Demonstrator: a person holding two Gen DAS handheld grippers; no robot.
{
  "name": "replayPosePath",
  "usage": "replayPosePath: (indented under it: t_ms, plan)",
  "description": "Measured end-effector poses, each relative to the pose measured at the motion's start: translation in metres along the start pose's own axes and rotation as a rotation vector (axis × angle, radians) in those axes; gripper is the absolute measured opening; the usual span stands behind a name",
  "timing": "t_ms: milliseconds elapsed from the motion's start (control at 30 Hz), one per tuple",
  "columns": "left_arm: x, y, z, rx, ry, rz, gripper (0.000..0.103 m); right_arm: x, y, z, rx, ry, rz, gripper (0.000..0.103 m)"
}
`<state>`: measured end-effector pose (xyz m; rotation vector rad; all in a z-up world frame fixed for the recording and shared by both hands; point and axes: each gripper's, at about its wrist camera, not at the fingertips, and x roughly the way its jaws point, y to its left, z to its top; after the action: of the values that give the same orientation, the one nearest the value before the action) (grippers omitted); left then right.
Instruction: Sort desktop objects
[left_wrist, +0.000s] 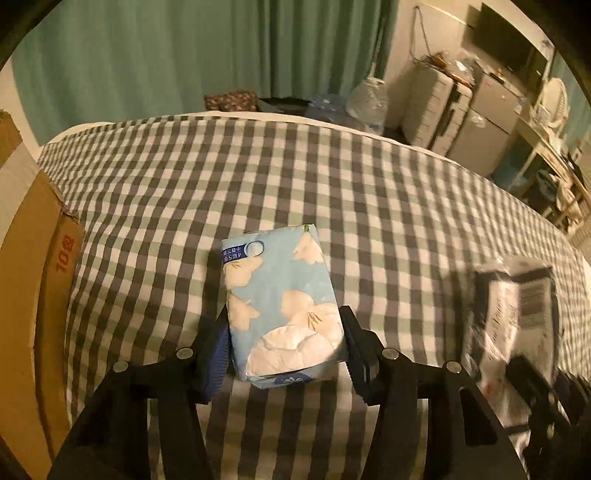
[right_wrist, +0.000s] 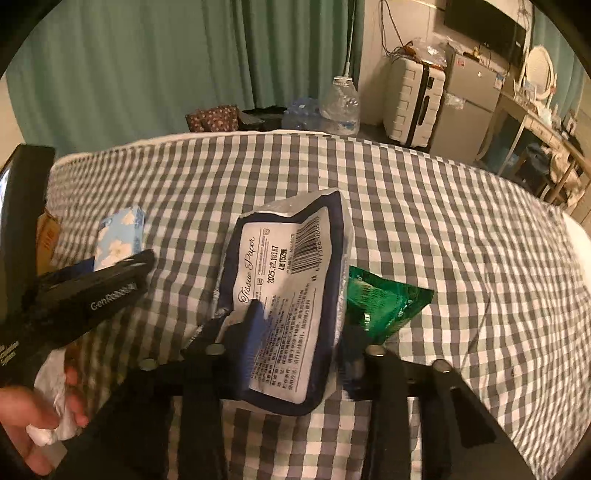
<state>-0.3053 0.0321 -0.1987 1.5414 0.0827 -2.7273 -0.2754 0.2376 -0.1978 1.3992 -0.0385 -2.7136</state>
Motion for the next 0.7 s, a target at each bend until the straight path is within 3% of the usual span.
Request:
replayPosePath:
  t_ms: [167,400,700]
  plan:
    - [-0.021,0.012,-0.01,0.019,-0.002,-0.014,0.054,-0.011,-0.017,-0.001,0.096,0.008,0.145,0.015]
    - [-0.064,0.026,-0.027,0.046,-0.025,-0.015,0.054,-0.037,-0.025,-0.01,0.127,-0.012,0.194,0.011]
    - [-0.155,0.03,-0.036,0.068,-0.137,-0.043,0.055,-0.097,-0.015,-0.021,0.124,-0.054,0.201,0.011]
